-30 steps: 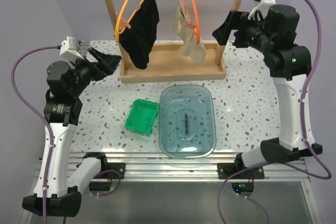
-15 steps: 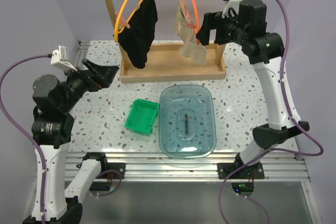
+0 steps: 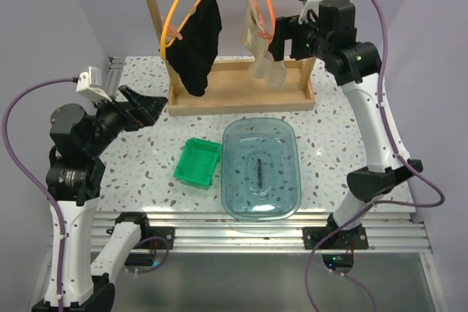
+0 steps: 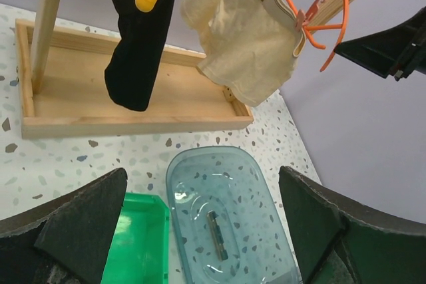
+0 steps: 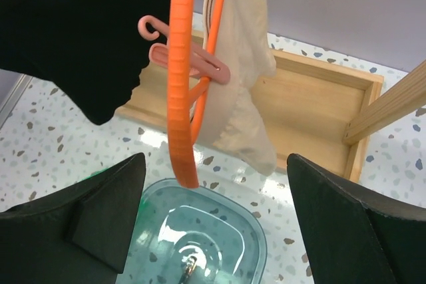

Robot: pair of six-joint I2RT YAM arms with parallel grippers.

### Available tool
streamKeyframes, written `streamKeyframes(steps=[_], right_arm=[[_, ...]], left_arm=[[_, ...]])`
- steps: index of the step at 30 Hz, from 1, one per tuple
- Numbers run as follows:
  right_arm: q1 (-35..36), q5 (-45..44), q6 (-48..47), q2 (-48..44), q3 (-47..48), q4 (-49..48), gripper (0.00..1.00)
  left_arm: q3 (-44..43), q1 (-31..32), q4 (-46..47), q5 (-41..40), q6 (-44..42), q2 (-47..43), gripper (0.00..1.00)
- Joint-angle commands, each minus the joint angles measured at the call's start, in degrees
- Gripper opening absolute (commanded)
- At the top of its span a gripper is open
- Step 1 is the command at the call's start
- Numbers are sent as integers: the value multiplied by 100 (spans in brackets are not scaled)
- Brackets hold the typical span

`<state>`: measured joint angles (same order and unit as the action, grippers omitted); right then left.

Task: Remove the underwear clipped to the hanger

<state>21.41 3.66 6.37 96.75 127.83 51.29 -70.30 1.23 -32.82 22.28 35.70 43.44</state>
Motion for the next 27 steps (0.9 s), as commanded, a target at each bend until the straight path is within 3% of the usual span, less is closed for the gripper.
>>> streamKeyframes(steps=[1,8,11,12,16,21,23,27], right_arm=[[74,-356,-40,221,365,-418,89],[179,-955,5,713,787,-453,73],[188,-911,-57,819,848,-462,56],[197,-876,-48,863,858,-436,45],[206,-701,-13,986,936,-356,26],[206,-630,13,1206,1235,-251,15],[206,-586,66,1311,1393,-199,2],[206,-446,267,1277,1447,-189,0]], left_arm=[[78,26,-49,-14,-151,15,100],[333,17,-32,-84,-169,-90,100],[421,26,21,-40,-169,-90,100],[430,26,21,-22,-169,-73,100],[465,26,91,4,-160,-72,100],[518,35,153,65,-143,-81,100],[509,35,162,74,-143,-90,100],[430,44,127,109,-143,-73,100]])
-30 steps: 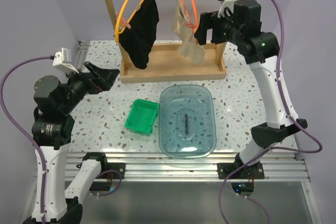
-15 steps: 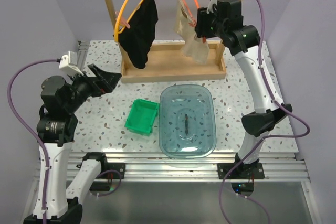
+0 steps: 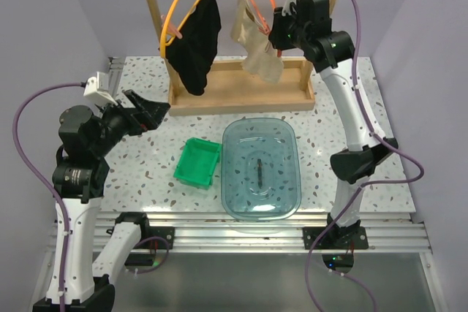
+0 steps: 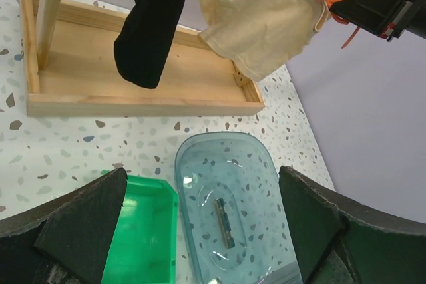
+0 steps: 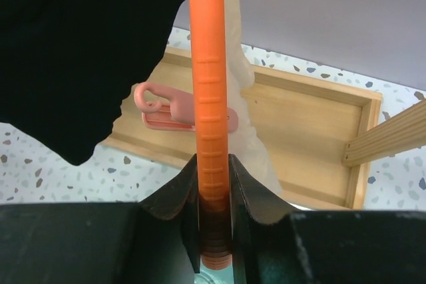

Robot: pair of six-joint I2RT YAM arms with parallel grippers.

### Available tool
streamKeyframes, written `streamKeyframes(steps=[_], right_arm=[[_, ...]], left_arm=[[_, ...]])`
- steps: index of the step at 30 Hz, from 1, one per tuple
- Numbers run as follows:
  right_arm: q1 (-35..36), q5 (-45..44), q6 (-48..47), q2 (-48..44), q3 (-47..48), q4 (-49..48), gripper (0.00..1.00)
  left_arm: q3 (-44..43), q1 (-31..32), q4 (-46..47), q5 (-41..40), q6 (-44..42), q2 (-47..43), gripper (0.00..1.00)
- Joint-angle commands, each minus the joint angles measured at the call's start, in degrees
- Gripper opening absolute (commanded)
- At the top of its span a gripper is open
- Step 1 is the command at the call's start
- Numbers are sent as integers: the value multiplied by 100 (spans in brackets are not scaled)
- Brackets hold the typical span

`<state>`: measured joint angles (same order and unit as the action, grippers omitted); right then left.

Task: Remove the underwear clipped to the hanger

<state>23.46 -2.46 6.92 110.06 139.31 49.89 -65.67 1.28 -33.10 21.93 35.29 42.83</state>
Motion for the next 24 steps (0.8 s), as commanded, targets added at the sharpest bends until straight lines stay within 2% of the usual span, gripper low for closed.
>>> streamKeyframes(steps=[1,5,9,12,14,22,24], right_arm=[[0,202,248,-116,212,-102,0],[9,359,433,-730,-184,-672,0],[0,387,547,-985,-35,-682,0],[9,334,582,-1266,-350,-1059,0],[0,255,565,-1285,-510,-1244,0],[0,149,635,-899,-80,-1499,0],[9,193,627,-759,148,-1246,0]], left_arm=[[-60,57,164,162,-101,6,100],[-104,101,322,215,-101,76,100],[-192,127,401,294,-75,199,100],[-227,197,454,224,-145,296,100],[-227,215,480,232,-119,349,100],[-130,259,621,259,-136,472,100],[-122,285,621,250,-171,498,100]])
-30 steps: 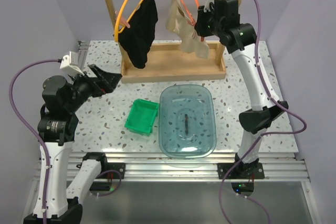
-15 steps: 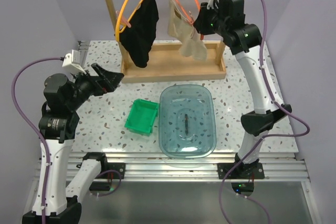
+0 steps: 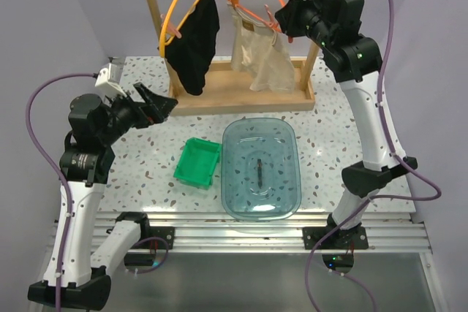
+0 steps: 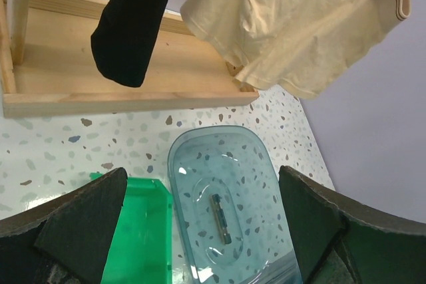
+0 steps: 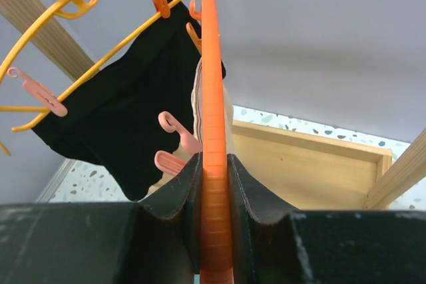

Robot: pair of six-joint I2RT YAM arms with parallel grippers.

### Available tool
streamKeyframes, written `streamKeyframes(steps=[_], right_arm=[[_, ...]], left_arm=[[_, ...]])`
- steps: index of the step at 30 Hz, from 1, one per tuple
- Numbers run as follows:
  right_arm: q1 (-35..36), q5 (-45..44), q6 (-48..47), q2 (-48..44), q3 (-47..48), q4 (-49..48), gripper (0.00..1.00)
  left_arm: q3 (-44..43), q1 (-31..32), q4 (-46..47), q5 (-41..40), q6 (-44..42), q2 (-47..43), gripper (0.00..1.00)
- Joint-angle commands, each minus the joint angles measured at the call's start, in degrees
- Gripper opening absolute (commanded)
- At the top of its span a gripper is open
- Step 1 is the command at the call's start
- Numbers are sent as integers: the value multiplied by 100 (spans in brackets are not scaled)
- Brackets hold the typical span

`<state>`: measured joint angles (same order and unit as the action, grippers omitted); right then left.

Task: Remove the underwear clipped to the hanger

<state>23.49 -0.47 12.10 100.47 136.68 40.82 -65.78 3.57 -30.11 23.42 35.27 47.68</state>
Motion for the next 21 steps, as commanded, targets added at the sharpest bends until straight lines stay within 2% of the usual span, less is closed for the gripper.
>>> streamKeyframes(steps=[1,9,13,15,16,18,21], right_arm=[[-2,20,82,254,586,-233,0],[-2,12,-234,324,193,830,1],[7,-6,-375,596,349,1235,9],[16,-14,-427,719,508,1411,15],[7,-15,-436,816,587,1429,23],[16,-23,-463,861,605,1411,30],[42,-76,-480,1010,693,1438,38]], left_arm=[[-111,56,313,93,-187,22,100],[-76,126,269,40,-292,13,100],[-49,152,286,22,-319,13,100],[-23,161,304,31,-319,39,100],[-23,152,321,40,-319,48,100],[-23,161,347,66,-319,83,100],[-40,170,356,66,-327,119,100]])
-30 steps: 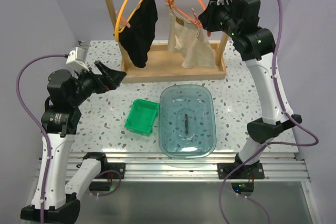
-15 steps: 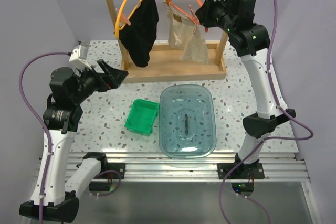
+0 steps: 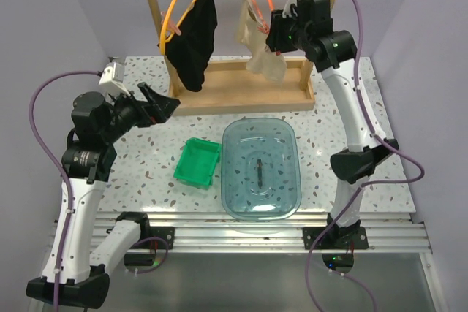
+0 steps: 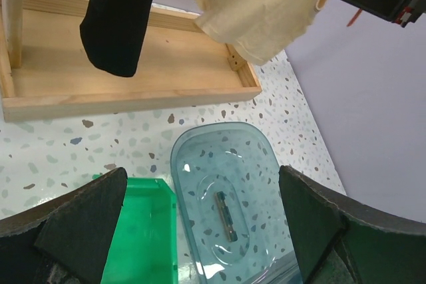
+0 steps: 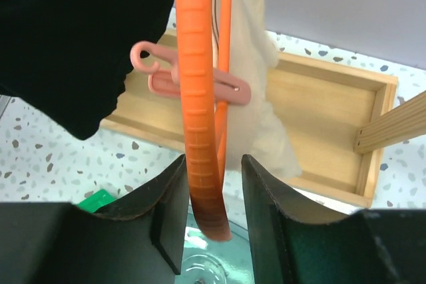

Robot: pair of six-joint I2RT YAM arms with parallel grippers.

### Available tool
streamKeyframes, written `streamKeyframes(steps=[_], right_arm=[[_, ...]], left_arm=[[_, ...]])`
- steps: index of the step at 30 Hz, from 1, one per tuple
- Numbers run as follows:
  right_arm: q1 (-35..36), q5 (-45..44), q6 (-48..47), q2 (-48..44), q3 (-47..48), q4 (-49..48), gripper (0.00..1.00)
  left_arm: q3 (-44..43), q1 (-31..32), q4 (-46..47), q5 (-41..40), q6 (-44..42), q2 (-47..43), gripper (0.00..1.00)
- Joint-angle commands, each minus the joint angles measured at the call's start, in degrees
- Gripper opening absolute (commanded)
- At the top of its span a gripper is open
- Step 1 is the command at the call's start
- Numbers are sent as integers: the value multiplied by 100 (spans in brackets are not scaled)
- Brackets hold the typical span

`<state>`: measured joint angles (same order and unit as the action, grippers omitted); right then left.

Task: Remove the underwear clipped to the hanger

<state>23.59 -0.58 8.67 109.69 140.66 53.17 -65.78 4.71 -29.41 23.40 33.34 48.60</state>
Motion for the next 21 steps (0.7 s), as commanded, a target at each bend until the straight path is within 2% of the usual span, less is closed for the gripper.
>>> streamKeyframes(steps=[1,9,13,15,16,17,21], right_arm=[[40,-74,-146,131,365,203,41],[58,-407,-32,527,717,-25,54],[84,-566,30,518,708,-245,53],[84,-601,21,553,734,-289,38],[84,-627,30,554,770,-263,14],[84,-628,39,545,770,-237,2],[84,-637,82,396,621,-289,0]], left_arm=[[-40,56,287,68,-144,44,100],[-67,74,287,77,-161,97,100],[-111,74,243,51,-188,71,100],[-128,74,208,34,-197,62,100],[-137,74,190,33,-205,53,100],[-137,74,181,16,-214,53,100],[-128,74,146,-11,-197,36,100]])
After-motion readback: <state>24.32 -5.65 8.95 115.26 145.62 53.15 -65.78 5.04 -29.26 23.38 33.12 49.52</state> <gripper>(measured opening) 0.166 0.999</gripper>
